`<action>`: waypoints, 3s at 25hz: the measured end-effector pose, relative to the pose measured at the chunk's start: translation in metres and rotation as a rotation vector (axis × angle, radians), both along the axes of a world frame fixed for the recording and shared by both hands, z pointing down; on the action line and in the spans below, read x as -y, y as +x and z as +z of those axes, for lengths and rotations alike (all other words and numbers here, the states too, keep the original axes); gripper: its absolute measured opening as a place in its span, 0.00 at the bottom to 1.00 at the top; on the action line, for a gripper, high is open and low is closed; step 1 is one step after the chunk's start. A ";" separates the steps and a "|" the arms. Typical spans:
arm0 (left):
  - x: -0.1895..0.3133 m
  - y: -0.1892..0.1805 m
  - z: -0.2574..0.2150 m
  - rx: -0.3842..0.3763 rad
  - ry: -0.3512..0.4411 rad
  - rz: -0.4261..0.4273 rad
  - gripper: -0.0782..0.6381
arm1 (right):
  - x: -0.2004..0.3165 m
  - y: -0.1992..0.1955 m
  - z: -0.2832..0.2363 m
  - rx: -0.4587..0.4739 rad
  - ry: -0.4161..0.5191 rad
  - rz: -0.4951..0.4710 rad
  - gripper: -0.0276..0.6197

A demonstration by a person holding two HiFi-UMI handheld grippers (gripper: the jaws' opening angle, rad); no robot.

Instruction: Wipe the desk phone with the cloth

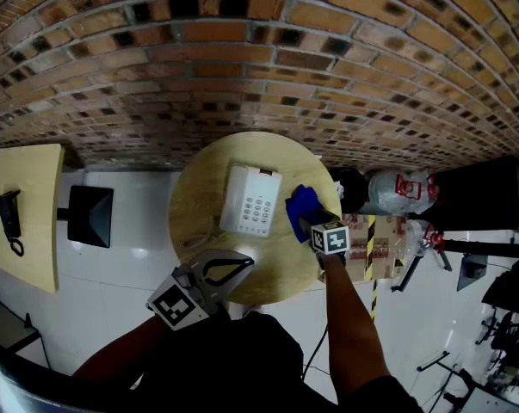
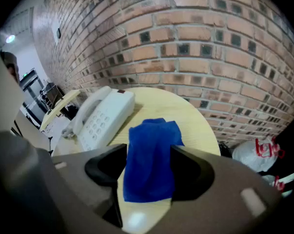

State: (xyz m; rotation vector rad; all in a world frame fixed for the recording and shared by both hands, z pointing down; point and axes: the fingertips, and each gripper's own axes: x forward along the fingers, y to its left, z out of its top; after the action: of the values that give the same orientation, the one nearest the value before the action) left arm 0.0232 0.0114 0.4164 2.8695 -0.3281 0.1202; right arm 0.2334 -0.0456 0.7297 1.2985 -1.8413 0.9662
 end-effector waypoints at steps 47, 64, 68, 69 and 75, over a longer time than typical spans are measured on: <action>0.033 -0.048 0.011 -0.027 -0.023 -0.154 0.09 | -0.060 -0.207 0.003 -0.075 0.029 -0.799 0.17; 0.041 -0.066 0.010 -0.030 -0.030 -0.200 0.09 | 0.139 -0.225 -0.075 -0.140 0.240 -0.722 0.17; 0.045 -0.072 0.012 -0.023 -0.028 -0.207 0.09 | 0.057 -0.263 -0.056 -0.222 0.220 -0.935 0.17; 0.046 -0.072 0.013 -0.021 -0.027 -0.205 0.09 | 0.030 -0.272 -0.045 -0.232 0.199 -0.989 0.17; 0.046 -0.062 0.016 -0.016 -0.036 -0.179 0.09 | -0.073 -0.277 0.007 -0.166 0.059 -1.041 0.17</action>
State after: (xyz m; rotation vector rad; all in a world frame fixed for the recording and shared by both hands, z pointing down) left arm -0.0390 -0.0346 0.4327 2.7884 -0.5713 0.0691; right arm -0.0440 0.0277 0.7363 0.2837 -2.0195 0.2231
